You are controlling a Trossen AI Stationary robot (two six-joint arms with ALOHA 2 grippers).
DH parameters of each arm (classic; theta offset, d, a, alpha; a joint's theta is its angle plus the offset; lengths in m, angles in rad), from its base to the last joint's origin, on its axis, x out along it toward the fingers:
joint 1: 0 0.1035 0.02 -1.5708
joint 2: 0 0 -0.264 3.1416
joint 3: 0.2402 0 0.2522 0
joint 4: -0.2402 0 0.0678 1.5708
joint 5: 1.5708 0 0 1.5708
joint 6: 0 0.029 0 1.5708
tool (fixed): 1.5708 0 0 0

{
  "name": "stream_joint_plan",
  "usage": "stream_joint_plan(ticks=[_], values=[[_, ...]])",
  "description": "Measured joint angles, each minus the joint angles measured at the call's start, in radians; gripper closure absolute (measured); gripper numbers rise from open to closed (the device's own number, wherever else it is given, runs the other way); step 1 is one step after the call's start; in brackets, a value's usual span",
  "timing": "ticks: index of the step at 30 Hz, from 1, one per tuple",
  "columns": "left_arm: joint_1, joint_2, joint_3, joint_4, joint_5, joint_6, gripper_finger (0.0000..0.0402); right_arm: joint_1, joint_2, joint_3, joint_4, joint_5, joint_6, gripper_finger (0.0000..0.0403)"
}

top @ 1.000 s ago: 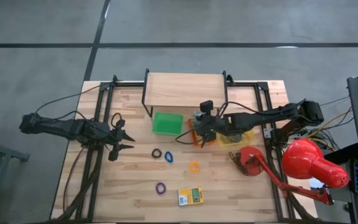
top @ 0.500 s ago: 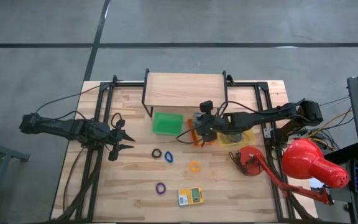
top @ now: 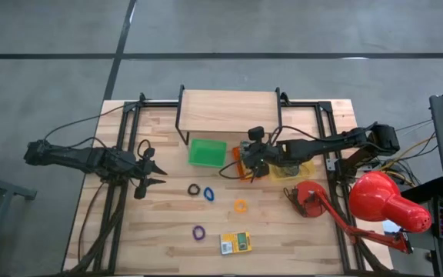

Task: Pick & Place Office Desk Supplies
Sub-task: Put the top large crayon box into the orange bin

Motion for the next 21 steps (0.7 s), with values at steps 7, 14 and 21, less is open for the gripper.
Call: stream_joint_plan(ticks=[7, 14, 21], values=[[0.000, 0.000, 0.000, 0.000, 0.000, 0.000, 0.0259, 0.000, 0.000, 0.000, -0.004, -0.004, 0.015, 0.0394], [0.000, 0.000, 0.000, 0.000, 0.000, 0.000, 0.0259, 0.000, 0.000, -0.002, -0.008, -0.027, 0.092, 0.0394], [0.000, 0.000, 0.000, 0.000, 0.000, 0.000, 0.0259, 0.001, -0.011, -0.002, -0.021, -0.120, 0.157, 0.0394]])
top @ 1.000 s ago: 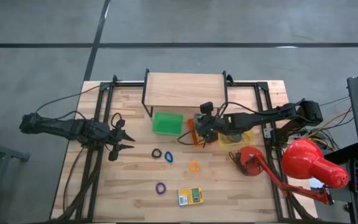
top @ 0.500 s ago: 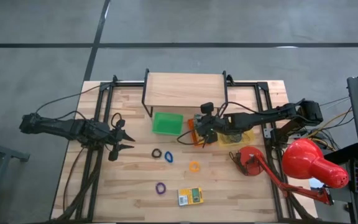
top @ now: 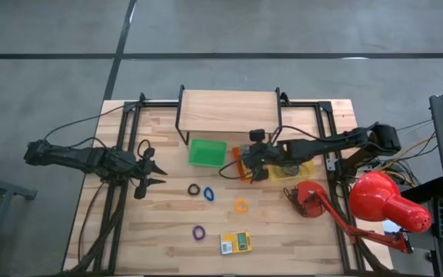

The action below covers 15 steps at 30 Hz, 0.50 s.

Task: Pick & Place Office Desk Supplies
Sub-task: Put the top large crayon box into the orange bin

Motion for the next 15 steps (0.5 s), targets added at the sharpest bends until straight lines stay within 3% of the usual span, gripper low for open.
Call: stream_joint_plan(ticks=[6, 15], values=[[0.000, 0.000, 0.000, 0.000, 0.000, 0.000, 0.0259, 0.000, -0.029, -0.001, -0.023, -0.111, 0.006, 0.0394], [0.000, 0.000, 0.000, 0.000, 0.000, 0.000, 0.0259, -0.001, -0.032, -0.003, -0.107, -0.195, 0.157, 0.0394]])
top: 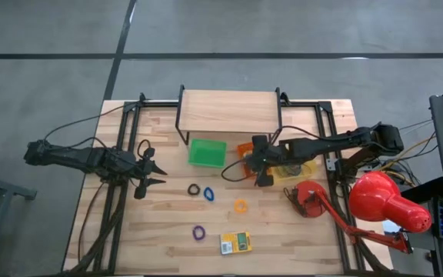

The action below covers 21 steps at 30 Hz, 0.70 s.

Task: Pick & Place Office Desk Supplies
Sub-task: Put the top large crayon box into the orange bin, then put the large crayon box into the orange bin

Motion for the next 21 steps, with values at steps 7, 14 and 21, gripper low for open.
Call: stream_joint_plan(ticks=[7, 14, 21], values=[[0.000, 0.000, 0.000, 0.000, 0.000, 0.000, 0.0259, 0.000, 0.000, 0.000, 0.003, -0.007, 0.116, 0.0394], [0.000, 0.000, 0.000, 0.000, 0.000, 0.000, 0.0259, 0.000, 0.000, -0.001, 0.005, -0.015, 0.184, 0.0370], [0.000, 0.000, 0.000, 0.000, 0.000, 0.000, 0.0259, 0.000, 0.000, -0.001, 0.006, -0.028, 0.178, 0.0320]])
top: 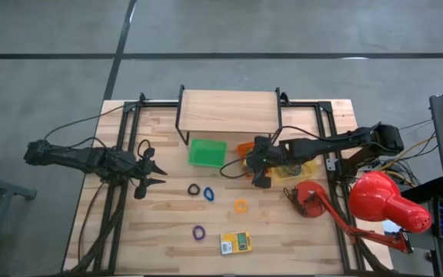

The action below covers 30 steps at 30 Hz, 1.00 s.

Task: Pick & Place Office Desk Supplies
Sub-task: Put the large crayon box into the orange bin

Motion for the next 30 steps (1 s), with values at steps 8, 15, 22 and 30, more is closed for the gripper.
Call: stream_joint_plan(ticks=[8, 15, 22, 30], values=[[0.000, 0.000, 0.000, 0.000, 0.000, 0.000, 0.0259, 0.000, 0.000, 0.001, 0.082, 0.000, -0.050, 0.0290], [0.000, 0.000, 0.000, 0.000, 0.000, 0.000, 0.0259, 0.005, -0.002, 0.012, 0.227, -0.016, 0.024, 0.0282], [0.000, 0.000, 0.000, 0.000, 0.000, 0.000, 0.0259, 0.050, -0.002, 0.012, 0.238, -0.141, 0.004, 0.0297], [0.000, 0.000, 0.000, 0.000, 0.000, 0.000, 0.0259, 0.192, 0.000, 0.012, 0.261, -0.057, 0.091, 0.0322]])
